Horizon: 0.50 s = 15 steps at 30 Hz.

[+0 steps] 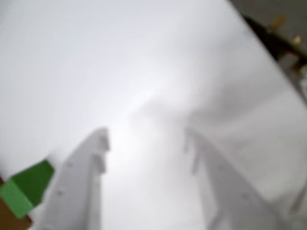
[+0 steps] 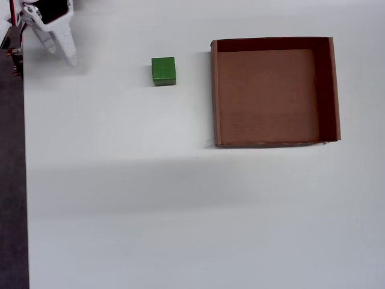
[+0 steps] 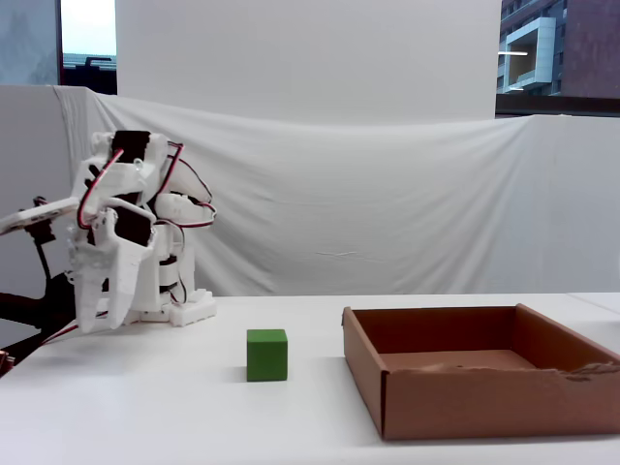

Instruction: Grasp a green cube and put it in a box.

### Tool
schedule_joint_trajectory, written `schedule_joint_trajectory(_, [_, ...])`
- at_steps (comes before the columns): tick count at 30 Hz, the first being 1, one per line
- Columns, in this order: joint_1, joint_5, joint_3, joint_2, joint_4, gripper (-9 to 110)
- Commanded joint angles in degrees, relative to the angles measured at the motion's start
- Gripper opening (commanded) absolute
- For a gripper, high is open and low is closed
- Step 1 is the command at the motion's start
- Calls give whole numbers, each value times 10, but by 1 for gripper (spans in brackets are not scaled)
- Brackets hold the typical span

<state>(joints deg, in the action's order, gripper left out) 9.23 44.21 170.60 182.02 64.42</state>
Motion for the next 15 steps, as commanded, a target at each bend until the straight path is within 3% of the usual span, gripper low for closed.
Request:
schedule_joint_trajectory(1, [-11,26,-48,-19,-68,21])
schedule_joint_trajectory(7, [-59,66,-157,-195,-158,21])
schedule_joint_trajectory(15, [-138,134,-328,-432,-122,21])
